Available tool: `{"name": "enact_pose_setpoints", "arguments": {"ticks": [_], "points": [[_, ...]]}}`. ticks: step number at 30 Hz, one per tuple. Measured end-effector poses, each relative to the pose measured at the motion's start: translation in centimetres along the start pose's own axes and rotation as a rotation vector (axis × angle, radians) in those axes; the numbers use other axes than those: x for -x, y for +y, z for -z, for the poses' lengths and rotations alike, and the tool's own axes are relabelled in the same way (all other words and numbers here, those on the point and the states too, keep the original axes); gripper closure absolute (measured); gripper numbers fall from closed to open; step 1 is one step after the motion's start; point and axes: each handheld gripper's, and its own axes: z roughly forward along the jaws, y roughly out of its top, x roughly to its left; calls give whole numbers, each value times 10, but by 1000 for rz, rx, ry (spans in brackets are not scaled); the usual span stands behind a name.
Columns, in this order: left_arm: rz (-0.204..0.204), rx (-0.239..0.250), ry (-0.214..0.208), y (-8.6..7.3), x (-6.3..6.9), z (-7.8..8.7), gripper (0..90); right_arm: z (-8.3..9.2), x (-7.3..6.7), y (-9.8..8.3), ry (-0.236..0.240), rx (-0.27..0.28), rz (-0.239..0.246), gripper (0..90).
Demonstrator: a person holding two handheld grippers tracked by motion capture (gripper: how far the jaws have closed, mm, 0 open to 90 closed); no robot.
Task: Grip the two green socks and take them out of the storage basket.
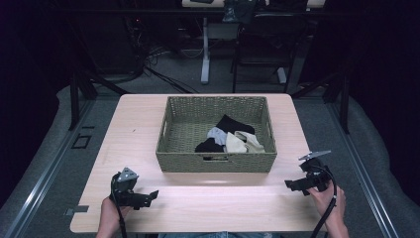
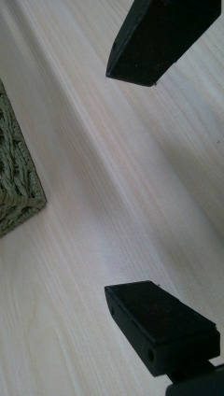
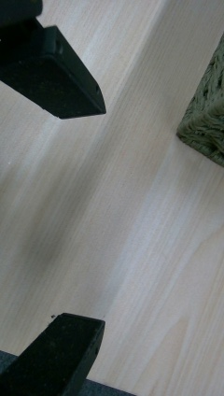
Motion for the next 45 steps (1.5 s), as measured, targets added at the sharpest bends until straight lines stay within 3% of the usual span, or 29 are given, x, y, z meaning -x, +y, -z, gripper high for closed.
{"name": "enact_pose_setpoints", "arguments": {"ticks": [3, 8, 15, 19, 23, 30, 45], "points": [[3, -2, -1, -1, -1, 2, 2, -1, -1, 3, -2, 4, 5, 0], [2, -2, 1, -2, -2, 2, 2, -8, -2, 12, 21, -45, 35, 7], [1, 4, -4, -4, -1, 4, 2, -7, -5, 19, 14, -38, 50, 0], [-8, 2, -1, -6, 0, 7, 2, 0, -6, 23, 13, -11, 50, 0], [19, 11, 16, -10, -3, 10, 2, 12, -8, 31, 10, 29, 54, 0], [44, 4, 34, -13, -8, 10, 2, 27, -7, 51, 46, 85, 54, 0], [39, 0, 30, -11, -7, 9, 2, 59, -21, 91, 73, 109, 98, 0]]}}
